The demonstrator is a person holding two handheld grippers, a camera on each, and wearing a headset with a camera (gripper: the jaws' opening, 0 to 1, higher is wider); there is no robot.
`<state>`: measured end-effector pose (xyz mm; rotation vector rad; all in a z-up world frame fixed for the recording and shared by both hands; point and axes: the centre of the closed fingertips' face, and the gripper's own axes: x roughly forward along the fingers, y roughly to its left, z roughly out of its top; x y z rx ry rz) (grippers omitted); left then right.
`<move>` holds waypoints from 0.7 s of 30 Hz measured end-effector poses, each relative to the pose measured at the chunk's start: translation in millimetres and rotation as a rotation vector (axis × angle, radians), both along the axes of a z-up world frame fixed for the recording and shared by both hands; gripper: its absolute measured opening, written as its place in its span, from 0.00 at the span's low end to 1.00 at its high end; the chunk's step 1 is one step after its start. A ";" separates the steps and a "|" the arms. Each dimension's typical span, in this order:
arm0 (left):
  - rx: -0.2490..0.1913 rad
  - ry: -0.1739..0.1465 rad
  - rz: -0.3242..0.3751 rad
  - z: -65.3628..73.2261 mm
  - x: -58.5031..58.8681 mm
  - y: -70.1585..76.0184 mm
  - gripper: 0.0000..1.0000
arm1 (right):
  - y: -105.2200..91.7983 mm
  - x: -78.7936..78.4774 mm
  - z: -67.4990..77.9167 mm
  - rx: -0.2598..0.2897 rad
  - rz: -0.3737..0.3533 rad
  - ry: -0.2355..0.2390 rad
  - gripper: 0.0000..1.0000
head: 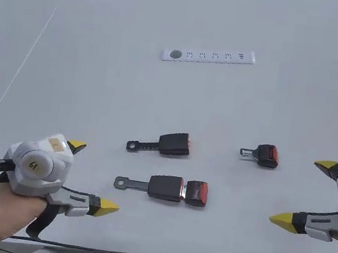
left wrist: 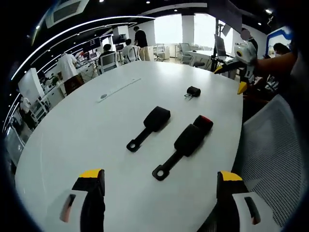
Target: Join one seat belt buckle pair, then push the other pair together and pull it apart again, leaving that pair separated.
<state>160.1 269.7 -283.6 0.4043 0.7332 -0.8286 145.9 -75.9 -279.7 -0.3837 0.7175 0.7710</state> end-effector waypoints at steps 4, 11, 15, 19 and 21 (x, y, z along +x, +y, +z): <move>-0.011 -0.005 0.024 1.1 -2.7 4.8 1.00 | 0.1 0.6 2.2 0.001 -0.022 -0.014 1.00; -0.004 -0.007 0.029 1.3 -8.4 7.2 1.00 | 1.7 -1.1 4.4 0.013 -0.043 -0.022 1.00; -0.009 -0.013 0.030 4.2 -9.5 6.1 1.00 | 2.0 -3.1 5.6 0.026 -0.058 -0.022 1.00; -0.002 -0.013 0.048 0.9 -8.1 11.2 1.00 | 0.7 -5.8 3.2 0.029 -0.066 -0.013 1.00; -0.009 -0.009 0.058 1.2 -8.6 11.3 1.00 | -1.2 -6.6 0.7 0.024 -0.073 -0.006 1.00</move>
